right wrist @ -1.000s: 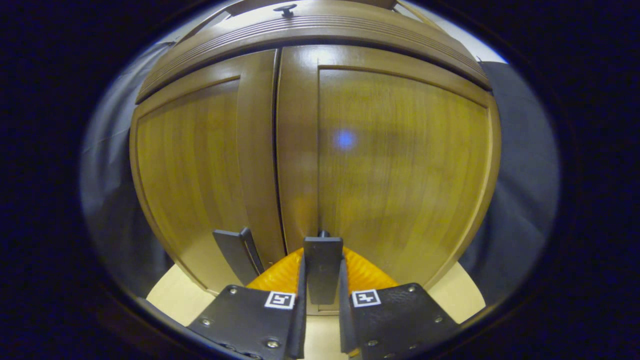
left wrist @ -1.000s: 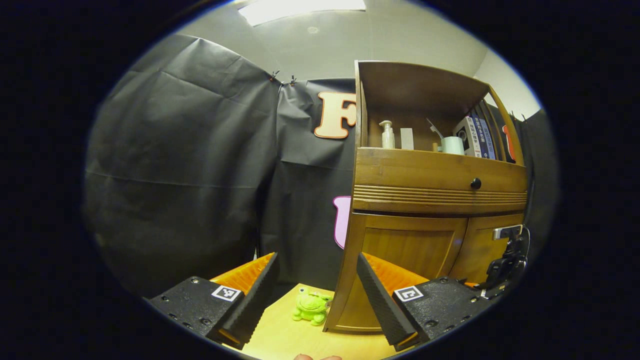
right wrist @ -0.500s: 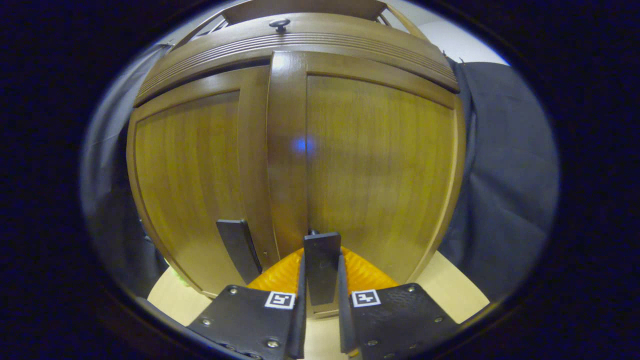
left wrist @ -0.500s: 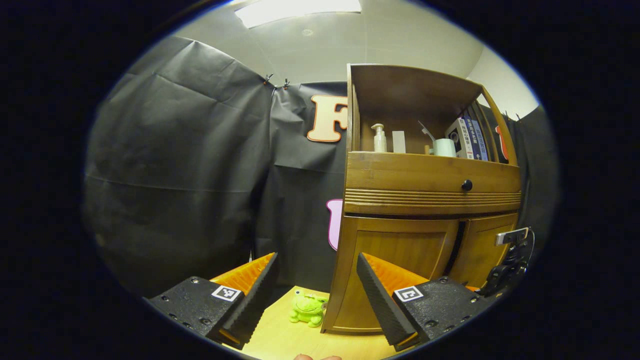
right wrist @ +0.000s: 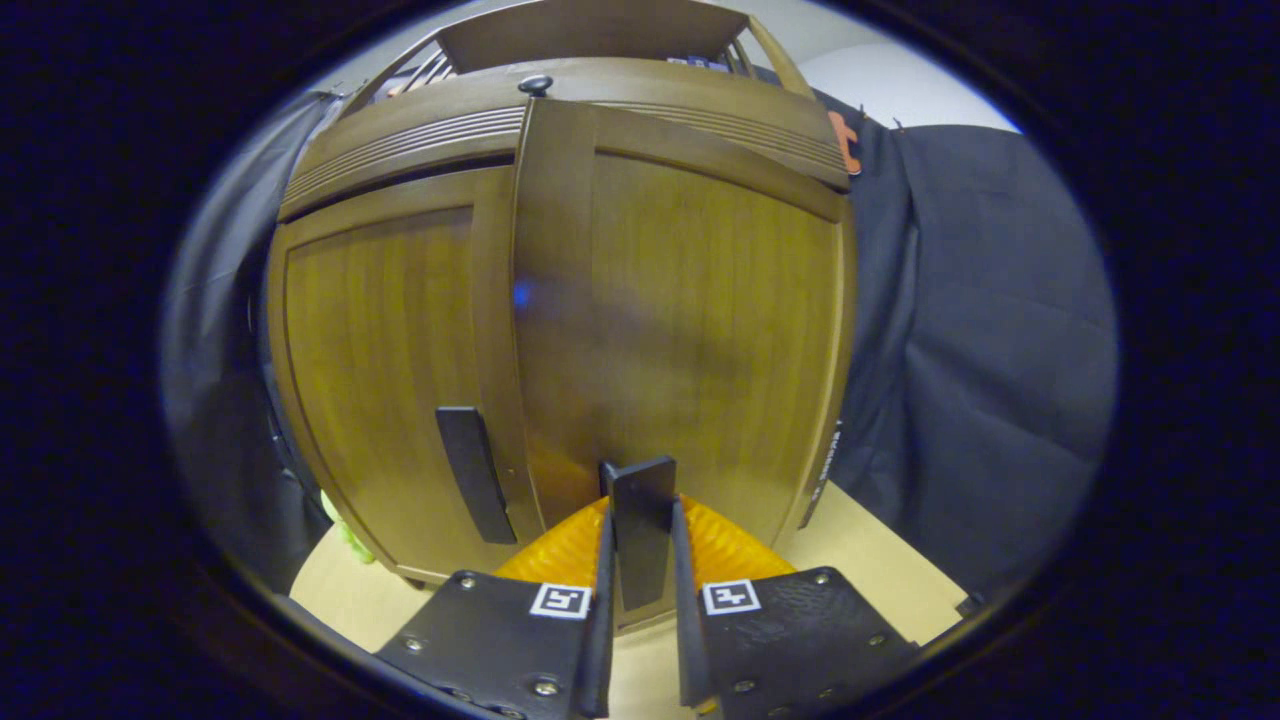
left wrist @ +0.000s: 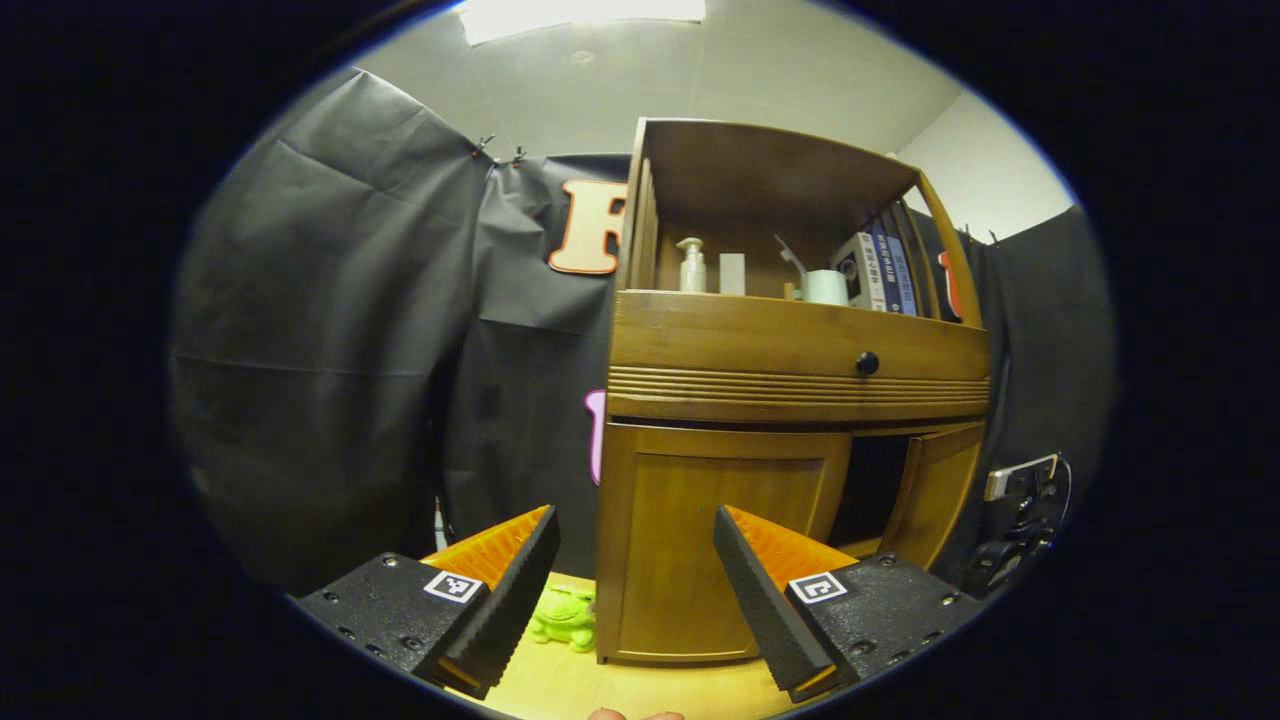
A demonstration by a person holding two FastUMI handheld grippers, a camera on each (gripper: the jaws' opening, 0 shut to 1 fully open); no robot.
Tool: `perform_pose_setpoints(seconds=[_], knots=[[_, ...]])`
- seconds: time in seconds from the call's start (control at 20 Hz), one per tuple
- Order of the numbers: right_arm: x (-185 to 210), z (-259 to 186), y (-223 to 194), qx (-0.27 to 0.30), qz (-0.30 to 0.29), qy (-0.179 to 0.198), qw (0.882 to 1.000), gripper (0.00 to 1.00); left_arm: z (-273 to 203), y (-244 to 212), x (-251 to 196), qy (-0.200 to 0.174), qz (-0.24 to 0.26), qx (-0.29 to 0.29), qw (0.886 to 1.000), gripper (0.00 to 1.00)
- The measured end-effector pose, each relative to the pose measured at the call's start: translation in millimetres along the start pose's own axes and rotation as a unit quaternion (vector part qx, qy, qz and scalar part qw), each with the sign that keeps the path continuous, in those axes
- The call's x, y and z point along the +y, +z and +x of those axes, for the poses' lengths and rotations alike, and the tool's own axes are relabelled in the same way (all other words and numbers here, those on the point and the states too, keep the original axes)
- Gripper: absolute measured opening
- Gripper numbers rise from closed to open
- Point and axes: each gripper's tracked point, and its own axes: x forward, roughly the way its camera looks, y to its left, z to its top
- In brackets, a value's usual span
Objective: Open the right door of the double-door shoe cabinet with the right hand, and open the left door with the left hand.
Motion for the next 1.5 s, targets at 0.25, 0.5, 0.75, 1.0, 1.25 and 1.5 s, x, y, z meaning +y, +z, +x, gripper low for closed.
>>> perform_pose_setpoints(seconds=[0.25,0.5,0.75,1.0,1.25,1.5], knots=[[-3,0,4,0.003,0.012,-0.020,1.000,0.27,3,-9,-30,-0.052,0.003,0.011,0.999,0.92],[-13,-8,0,0.004,0.017,-0.046,0.999,0.27,4,-15,-49,-0.087,0.006,0.016,0.996,0.95],[-26,-22,-10,0.012,0.018,-0.060,0.998,0.26,9,-23,-72,-0.123,-0.001,0.025,0.992,0.92],[-37,-25,-11,0.021,0.018,-0.065,0.998,0.13,12,-29,-105,-0.164,-0.010,0.030,0.986,0.95],[-65,-33,-13,0.022,0.026,-0.110,0.993,0.13,12,-35,-137,-0.200,-0.016,0.036,0.979,0.95],[-81,-43,-25,0.039,0.054,-0.133,0.989,0.13,10,-42,-167,-0.232,-0.022,0.043,0.971,0.96]])
